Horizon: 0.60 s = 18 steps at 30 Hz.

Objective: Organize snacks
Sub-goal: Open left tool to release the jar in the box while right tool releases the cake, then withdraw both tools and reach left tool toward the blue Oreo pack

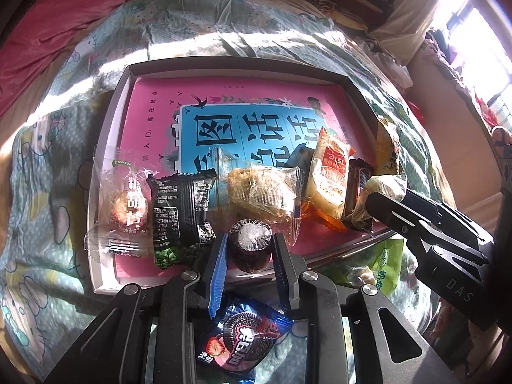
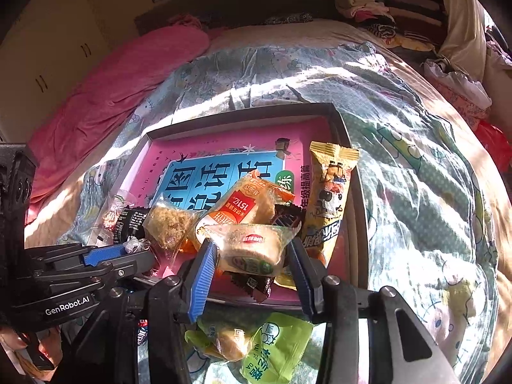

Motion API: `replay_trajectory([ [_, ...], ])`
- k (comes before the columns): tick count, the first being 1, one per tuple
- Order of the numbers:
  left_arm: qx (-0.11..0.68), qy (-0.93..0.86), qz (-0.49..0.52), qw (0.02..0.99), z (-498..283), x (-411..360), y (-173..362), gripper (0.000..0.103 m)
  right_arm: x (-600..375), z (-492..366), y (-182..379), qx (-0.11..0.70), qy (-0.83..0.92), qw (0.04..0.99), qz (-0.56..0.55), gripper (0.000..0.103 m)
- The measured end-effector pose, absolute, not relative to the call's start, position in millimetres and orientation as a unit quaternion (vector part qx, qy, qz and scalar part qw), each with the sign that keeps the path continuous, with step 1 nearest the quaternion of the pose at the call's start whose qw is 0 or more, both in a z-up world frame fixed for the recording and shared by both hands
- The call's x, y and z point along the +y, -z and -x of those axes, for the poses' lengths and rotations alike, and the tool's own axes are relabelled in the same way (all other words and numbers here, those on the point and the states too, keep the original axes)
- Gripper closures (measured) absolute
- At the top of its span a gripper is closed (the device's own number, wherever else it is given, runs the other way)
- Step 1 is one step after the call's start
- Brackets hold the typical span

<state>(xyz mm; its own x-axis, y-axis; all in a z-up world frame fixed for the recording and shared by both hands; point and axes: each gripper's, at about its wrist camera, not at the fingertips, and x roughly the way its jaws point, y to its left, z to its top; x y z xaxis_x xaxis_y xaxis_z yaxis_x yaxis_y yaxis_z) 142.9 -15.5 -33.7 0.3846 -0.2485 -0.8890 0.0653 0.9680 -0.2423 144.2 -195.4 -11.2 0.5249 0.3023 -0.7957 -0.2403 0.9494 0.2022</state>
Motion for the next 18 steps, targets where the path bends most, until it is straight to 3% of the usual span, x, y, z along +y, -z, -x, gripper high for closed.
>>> replay_trajectory([
  [5, 0.547, 0.092, 0.091, 0.827, -141.5, -13.5, 33.6, 0.072, -199.8, -140.5, 1.7, 0.448, -0.151, 0.880, -0.037, 0.054],
  [16, 0.534, 0.087, 0.090, 0.836, -134.3, -13.5, 22.6, 0.045, -210.5, -125.6, -7.0, 0.439, -0.148, 0.885, -0.052, 0.049],
  [18, 0.530, 0.086, 0.092, 0.839, -131.8, -11.9, 18.7, 0.044, -212.7, -122.0, -7.3, 0.438, -0.146, 0.885, -0.053, 0.048],
])
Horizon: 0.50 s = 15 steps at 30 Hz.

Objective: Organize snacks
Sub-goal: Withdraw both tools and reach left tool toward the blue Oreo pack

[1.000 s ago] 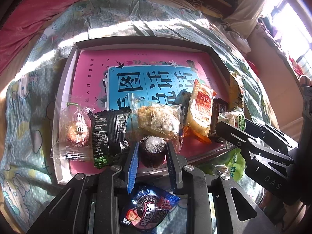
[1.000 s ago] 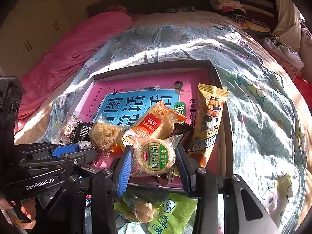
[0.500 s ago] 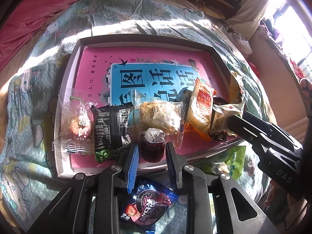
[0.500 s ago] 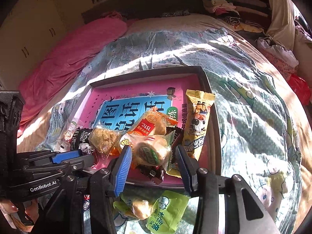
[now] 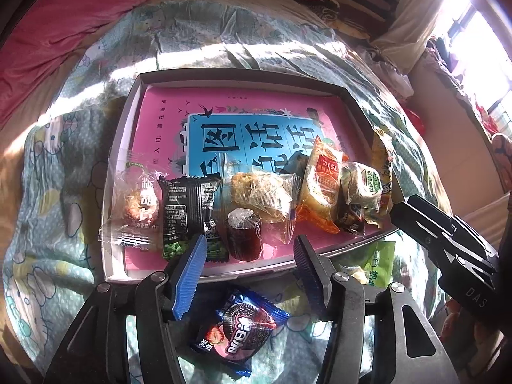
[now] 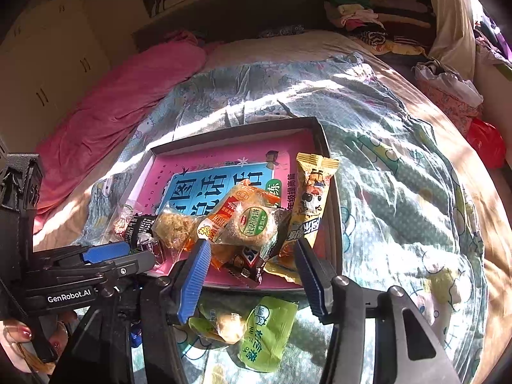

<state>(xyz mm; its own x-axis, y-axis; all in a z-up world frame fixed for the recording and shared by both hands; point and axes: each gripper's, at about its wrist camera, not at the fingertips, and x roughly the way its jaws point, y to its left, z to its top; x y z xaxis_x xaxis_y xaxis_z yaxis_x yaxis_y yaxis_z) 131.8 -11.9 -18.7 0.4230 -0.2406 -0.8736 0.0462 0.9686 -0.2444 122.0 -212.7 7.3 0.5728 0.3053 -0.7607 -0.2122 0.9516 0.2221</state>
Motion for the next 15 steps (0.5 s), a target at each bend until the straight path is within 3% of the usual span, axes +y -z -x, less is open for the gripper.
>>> replay_trajectory([
  [15, 0.502, 0.086, 0.097, 0.855, -103.6, 9.4, -6.8, 0.042, -226.9, -95.0, -1.5, 0.445, -0.148, 0.879, -0.087, 0.042],
])
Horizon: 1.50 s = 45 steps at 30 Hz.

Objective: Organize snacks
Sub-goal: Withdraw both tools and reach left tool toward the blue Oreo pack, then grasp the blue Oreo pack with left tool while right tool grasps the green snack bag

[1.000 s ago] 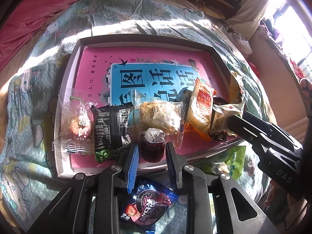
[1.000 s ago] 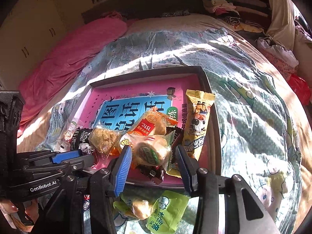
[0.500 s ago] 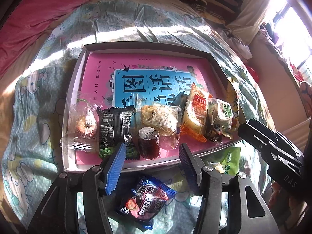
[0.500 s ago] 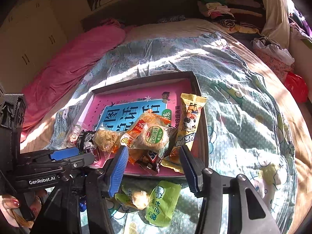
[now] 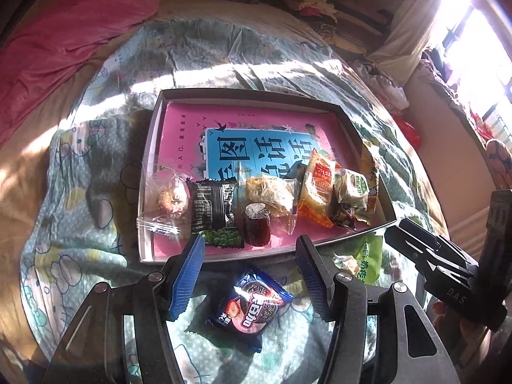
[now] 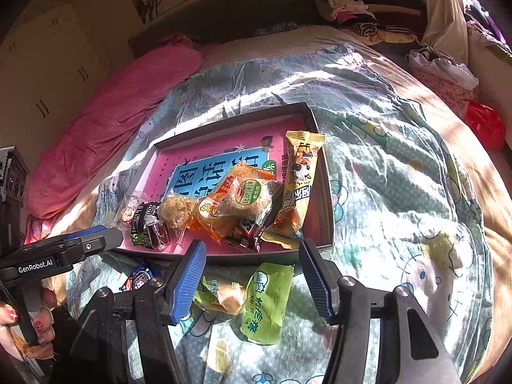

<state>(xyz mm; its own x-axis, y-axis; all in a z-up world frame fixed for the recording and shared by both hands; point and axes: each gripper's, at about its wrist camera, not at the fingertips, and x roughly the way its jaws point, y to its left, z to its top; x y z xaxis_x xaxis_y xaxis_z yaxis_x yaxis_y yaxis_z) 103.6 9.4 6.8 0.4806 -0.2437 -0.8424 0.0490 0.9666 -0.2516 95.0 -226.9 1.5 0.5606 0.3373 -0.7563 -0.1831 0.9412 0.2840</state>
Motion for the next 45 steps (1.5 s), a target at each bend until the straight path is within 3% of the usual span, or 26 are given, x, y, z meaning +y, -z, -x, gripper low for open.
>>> replay_trajectory([
  [6, 0.503, 0.090, 0.091, 0.855, -91.0, 10.3, -4.3, 0.041, -224.0, -87.7, 4.5, 0.454, -0.150, 0.874, -0.086, 0.040],
  [9, 0.503, 0.089, 0.082, 0.856, -86.1, 9.8, -2.2, 0.033, -222.6, -84.7, 9.2, 0.460, -0.150, 0.871, -0.085, 0.040],
  [29, 0.536, 0.087, 0.060, 0.837, -71.9, 2.2, 29.2, 0.032, -210.1, -79.2, 41.9, 0.503, -0.154, 0.847, -0.079, 0.038],
  [45, 0.560, 0.085, 0.042, 0.823, -73.2, -6.9, 52.2, 0.031, -193.0, -85.8, 58.7, 0.517, -0.162, 0.839, -0.054, 0.031],
])
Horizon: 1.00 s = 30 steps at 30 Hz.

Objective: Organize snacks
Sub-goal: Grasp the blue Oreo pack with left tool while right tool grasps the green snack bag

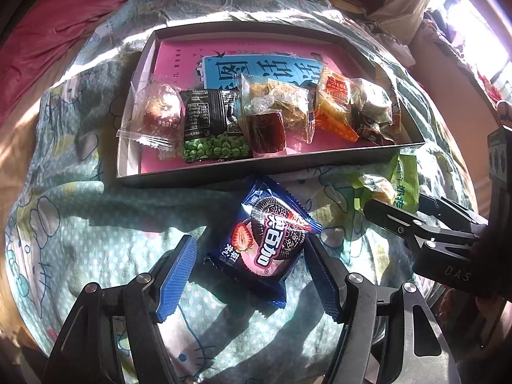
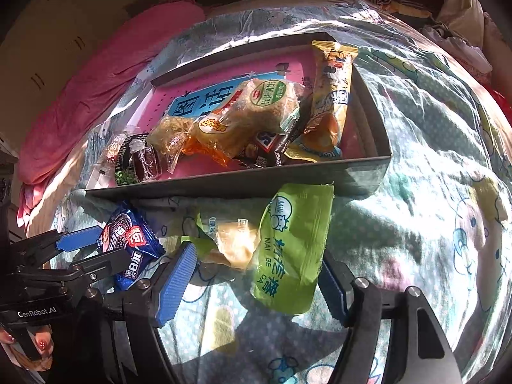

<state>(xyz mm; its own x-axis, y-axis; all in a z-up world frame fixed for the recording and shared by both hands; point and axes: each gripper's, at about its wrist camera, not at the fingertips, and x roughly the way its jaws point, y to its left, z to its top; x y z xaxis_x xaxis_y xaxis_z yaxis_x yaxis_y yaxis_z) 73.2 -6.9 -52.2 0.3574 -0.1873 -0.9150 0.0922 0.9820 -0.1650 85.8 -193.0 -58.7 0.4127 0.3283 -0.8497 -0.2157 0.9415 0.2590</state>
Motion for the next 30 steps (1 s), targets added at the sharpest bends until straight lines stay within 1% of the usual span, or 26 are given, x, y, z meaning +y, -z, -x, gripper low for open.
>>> replay_trajectory([
  [2, 0.562, 0.086, 0.043, 0.821, -73.6, -8.3, 54.5, 0.031, -186.9, -86.3, 58.8, 0.515, -0.165, 0.840, -0.042, 0.031],
  [7, 0.567, 0.085, 0.037, 0.818, -75.8, -12.0, 59.7, 0.031, -174.7, -87.2, 59.5, 0.508, -0.192, 0.839, -0.026, 0.050],
  [8, 0.568, 0.084, 0.037, 0.818, -76.5, -13.0, 61.0, 0.031, -172.2, -87.0, 60.4, 0.509, -0.200, 0.837, -0.026, 0.058],
  [9, 0.569, 0.082, 0.036, 0.817, -77.5, -14.2, 62.3, 0.031, -170.1, -86.5, 61.3, 0.509, -0.205, 0.835, -0.024, 0.063],
  [10, 0.569, 0.081, 0.036, 0.817, -78.3, -15.5, 63.0, 0.031, -168.2, -85.7, 61.8, 0.510, -0.209, 0.834, -0.022, 0.064],
  [12, 0.568, 0.081, 0.032, 0.818, -79.9, -18.3, 64.0, 0.031, -168.4, -84.6, 61.8, 0.508, -0.215, 0.834, -0.023, 0.069],
  [20, 0.562, 0.077, 0.033, 0.823, -84.1, -22.9, 66.0, 0.032, -181.2, -79.7, 59.4, 0.512, -0.221, 0.828, -0.059, 0.069],
  [22, 0.560, 0.082, 0.039, 0.823, -83.8, -23.0, 65.4, 0.040, -183.6, -79.0, 57.8, 0.511, -0.220, 0.828, -0.063, 0.069],
  [23, 0.560, 0.083, 0.043, 0.824, -83.2, -22.2, 64.9, 0.040, -184.0, -79.7, 57.0, 0.511, -0.219, 0.829, -0.063, 0.069],
  [25, 0.559, 0.088, 0.056, 0.822, -84.3, -18.8, 64.5, 0.045, -186.2, -79.0, 55.9, 0.510, -0.217, 0.830, -0.067, 0.069],
  [30, 0.554, 0.095, 0.091, 0.822, -82.6, -8.6, 61.5, 0.049, -187.8, -78.9, 56.2, 0.514, -0.213, 0.828, -0.074, 0.069],
])
